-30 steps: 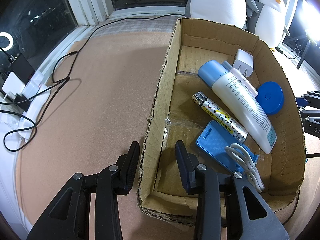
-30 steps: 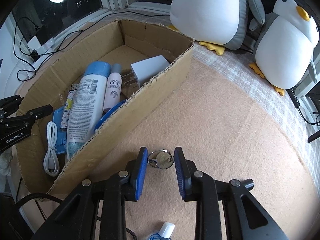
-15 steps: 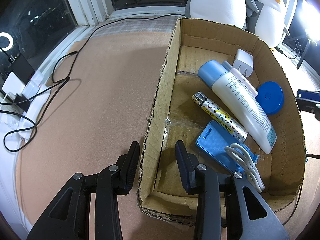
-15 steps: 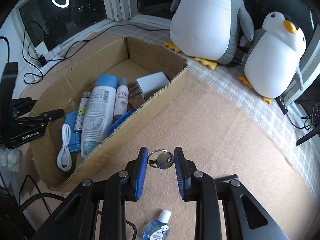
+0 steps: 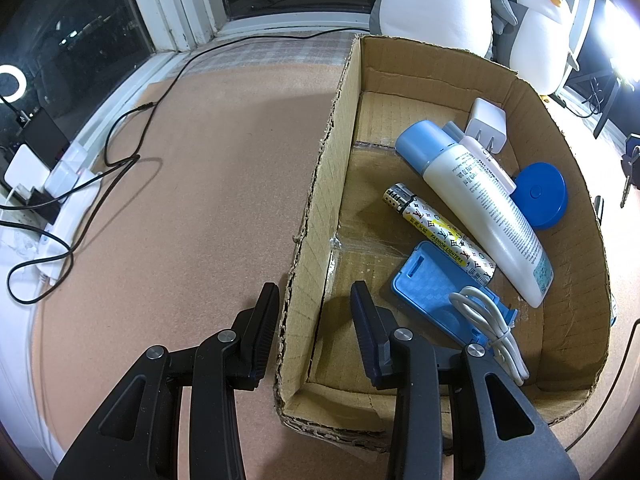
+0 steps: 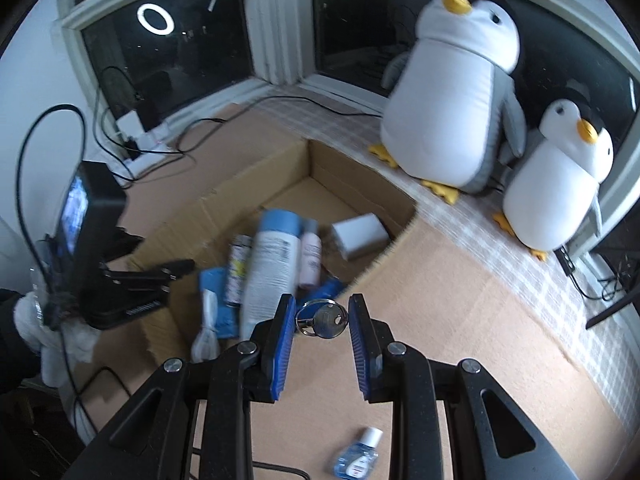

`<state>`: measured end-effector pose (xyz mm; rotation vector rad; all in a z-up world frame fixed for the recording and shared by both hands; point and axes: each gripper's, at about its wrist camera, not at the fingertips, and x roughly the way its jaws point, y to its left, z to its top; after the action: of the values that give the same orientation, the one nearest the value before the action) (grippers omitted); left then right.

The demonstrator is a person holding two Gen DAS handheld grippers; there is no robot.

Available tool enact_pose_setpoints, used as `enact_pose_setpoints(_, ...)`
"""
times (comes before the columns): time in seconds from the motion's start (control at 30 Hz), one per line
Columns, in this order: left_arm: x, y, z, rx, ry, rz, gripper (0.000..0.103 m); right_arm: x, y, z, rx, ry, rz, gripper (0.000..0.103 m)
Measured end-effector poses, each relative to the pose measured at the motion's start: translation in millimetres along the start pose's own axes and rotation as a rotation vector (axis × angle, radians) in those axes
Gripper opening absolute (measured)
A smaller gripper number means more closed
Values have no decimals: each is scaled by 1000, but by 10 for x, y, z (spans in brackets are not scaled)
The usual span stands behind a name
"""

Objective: Organize rigid objects
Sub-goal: 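Carry the key ring into the box and open the right gripper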

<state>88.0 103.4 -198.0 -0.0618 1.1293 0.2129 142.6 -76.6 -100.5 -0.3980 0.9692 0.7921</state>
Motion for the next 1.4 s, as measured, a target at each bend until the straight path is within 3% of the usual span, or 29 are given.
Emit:
enact_pose_setpoints(0.43, -1, -2, 4, 1, 0, 1, 36, 122, 465, 45, -59, 21, 77, 24)
enact_pose_setpoints(1.2, -3, -8, 2, 2, -1, 2, 36, 472, 535, -96, -33, 107, 93, 25)
enact_pose_setpoints(1.27, -3, -7, 2, 2, -1, 2, 36, 469, 527, -91, -27, 107, 96, 27)
enact_pose_setpoints(1.33, -3, -8, 2, 2, 0, 2, 36, 464, 516, -82, -19, 103, 93, 41)
enact_pose_setpoints(1.4, -3, -8, 2, 2, 0, 2, 36, 448, 500, -79, -10, 93, 87, 46)
